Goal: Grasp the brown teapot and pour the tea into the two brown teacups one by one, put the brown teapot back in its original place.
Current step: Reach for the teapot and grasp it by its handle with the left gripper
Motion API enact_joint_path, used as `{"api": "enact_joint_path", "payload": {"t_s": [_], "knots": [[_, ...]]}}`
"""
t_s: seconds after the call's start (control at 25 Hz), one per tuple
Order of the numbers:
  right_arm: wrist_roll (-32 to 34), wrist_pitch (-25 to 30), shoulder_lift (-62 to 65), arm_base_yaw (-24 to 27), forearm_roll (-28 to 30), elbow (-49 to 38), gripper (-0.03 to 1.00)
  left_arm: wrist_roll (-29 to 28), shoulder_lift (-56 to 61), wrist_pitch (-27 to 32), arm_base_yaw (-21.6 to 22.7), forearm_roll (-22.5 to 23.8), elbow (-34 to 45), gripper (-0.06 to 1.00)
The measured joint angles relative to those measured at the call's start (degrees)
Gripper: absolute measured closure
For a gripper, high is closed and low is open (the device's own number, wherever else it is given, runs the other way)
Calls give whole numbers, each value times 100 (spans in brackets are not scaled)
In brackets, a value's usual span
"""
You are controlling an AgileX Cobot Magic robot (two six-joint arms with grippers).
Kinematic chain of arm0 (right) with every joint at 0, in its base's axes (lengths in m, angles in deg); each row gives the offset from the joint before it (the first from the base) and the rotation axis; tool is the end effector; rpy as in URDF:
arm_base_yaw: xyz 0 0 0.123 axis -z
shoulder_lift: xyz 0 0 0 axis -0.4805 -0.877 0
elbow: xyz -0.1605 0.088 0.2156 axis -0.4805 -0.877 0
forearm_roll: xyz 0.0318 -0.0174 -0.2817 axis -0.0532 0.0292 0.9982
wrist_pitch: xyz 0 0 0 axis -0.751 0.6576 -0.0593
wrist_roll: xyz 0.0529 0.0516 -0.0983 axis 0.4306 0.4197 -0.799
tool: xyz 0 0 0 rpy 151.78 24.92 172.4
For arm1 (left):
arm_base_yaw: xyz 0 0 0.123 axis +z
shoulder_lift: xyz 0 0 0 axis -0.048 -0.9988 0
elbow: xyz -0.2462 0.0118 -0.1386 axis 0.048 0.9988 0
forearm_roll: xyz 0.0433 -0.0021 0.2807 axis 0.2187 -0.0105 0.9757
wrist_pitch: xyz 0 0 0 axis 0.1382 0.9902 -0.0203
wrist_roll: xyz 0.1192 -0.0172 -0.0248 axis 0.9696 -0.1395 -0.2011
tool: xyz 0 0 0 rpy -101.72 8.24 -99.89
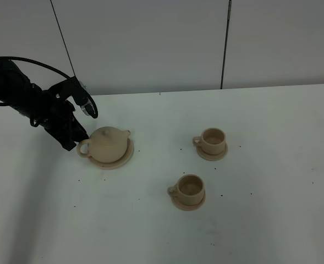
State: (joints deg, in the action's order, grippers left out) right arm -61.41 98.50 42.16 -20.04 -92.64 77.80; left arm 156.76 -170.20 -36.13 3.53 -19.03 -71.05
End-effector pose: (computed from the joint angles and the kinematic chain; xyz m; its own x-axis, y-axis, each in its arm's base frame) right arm 0.0547 0.0205 0.2756 -0.4627 0.0171 -0.8863 -0.0797 0.9950 0.0608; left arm 0.5257 -0.0334 0.1036 -0.3827 0.8215 -0.4227 0.8755 0.4686 0.1180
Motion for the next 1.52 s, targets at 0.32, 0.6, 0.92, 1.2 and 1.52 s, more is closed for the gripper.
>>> {"api": "enact_joint_path", "payload": {"t_s": [0.32, 0.6, 0.92, 1.2, 1.52], "knots": [[0, 0, 0, 0, 0, 0, 64, -121, 0, 103, -5, 240, 0, 73], [0, 0, 0, 0, 0, 0, 64, -173, 115, 91, -5, 245, 0, 73], [0, 0, 0, 0, 0, 0, 64, -340, 228, 160, 33, 245, 0, 72], [0, 0, 0, 0, 0, 0, 64, -448, 594, 457, 33, 205, 0, 71], [0, 0, 0, 0, 0, 0, 64, -457, 838, 674, -26, -170, -7, 71]]}}
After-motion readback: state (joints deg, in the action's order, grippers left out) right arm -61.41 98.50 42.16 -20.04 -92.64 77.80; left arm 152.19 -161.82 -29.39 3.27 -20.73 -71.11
